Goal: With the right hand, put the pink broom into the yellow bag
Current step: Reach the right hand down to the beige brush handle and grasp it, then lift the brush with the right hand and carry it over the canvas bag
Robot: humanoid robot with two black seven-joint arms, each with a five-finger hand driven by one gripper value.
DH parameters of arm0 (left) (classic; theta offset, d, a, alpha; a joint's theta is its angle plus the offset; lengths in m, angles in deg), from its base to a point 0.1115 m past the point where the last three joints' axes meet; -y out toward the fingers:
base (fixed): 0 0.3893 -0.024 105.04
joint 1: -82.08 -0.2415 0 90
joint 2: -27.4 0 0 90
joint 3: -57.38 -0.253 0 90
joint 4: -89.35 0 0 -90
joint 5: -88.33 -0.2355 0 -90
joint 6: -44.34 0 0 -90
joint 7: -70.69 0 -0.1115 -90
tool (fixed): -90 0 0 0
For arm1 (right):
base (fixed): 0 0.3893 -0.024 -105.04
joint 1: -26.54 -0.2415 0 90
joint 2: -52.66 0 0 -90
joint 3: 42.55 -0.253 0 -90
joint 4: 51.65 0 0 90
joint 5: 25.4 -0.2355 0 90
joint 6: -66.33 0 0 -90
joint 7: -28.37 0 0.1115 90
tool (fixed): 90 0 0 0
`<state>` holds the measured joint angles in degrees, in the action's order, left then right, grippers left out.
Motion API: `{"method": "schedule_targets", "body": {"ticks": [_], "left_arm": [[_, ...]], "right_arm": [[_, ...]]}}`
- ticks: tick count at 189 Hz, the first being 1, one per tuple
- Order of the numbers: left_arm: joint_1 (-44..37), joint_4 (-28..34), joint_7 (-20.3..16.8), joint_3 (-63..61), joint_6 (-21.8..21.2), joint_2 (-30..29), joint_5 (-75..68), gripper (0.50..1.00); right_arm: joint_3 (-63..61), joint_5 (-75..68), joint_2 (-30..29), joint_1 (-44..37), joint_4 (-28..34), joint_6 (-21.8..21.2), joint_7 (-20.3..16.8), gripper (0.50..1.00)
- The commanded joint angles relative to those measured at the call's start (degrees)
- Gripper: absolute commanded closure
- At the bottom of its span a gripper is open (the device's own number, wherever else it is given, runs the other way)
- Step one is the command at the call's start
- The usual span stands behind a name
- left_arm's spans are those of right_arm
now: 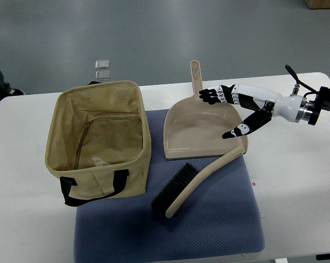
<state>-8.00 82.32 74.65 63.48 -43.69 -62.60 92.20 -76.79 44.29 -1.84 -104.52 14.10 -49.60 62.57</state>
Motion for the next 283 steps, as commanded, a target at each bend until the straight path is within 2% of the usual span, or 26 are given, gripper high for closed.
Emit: {"method": "schedule_targets", "body": {"ticks": [1, 44, 65, 86, 108, 125, 153, 167, 190, 201, 283], "left_arm": [[0.0, 0.0, 0.0, -0.03, -0.03, 0.0, 0.0, 0.5], [0.0, 0.0, 0.0, -0.03, -0.04, 0.0, 0.0, 0.5], [0.0, 0.0, 0.0, 0.06, -0.03, 0.0, 0.0, 0.5], [0.0, 0.0, 0.0, -0.03, -0.03, 0.0, 0.0, 0.5], [0.0, 0.0, 0.0, -0.03, -0.04, 0.0, 0.0, 0.5], [0.0, 0.0, 0.0, -0.03, -0.04, 0.0, 0.0, 0.5], [0.0, 0.0, 0.0, -0.03, 0.05, 0.0, 0.0, 0.5], [0.0, 0.0, 0.0, 0.06, 0.05, 0.0, 0.0, 0.5], [0.0, 0.0, 0.0, -0.03, -0.04, 0.0, 0.0, 0.5], [0.0, 0.0, 0.0, -0.03, -0.04, 0.0, 0.0, 0.5], [0.0, 0.0, 0.0, 0.06, -0.04, 0.0, 0.0, 0.5]], "right_arm": [[4.97, 7.47, 1.24, -0.95, 3.33, 6.94, 0.8, 0.576], [16.84, 18.72, 1.77, -3.86, 4.74, 21.45, 0.8, 0.576], [20.62, 22.41, 1.77, -4.82, 4.65, 25.49, 0.8, 0.576], [22.91, 24.26, 1.51, -5.09, 4.65, 27.69, 0.8, 0.576], [24.14, 26.37, 1.33, -5.17, 4.56, 29.01, -0.54, 0.583], [24.58, 27.95, 1.24, -5.26, 4.56, 29.98, -1.94, 0.605], [24.84, 30.06, 1.15, -5.26, 4.3, 30.42, -5.19, 0.673], [24.93, 30.41, 1.15, -5.26, 4.3, 30.42, -5.37, 0.705], [25.02, 31.73, 1.15, -5.26, 4.03, 30.6, -5.46, 0.809], [25.02, 31.82, 1.15, -5.26, 4.03, 30.95, -5.72, 0.836], [27.13, 33.22, 0.98, -5.44, 3.77, 33.06, -9.15, 0.84]]}}
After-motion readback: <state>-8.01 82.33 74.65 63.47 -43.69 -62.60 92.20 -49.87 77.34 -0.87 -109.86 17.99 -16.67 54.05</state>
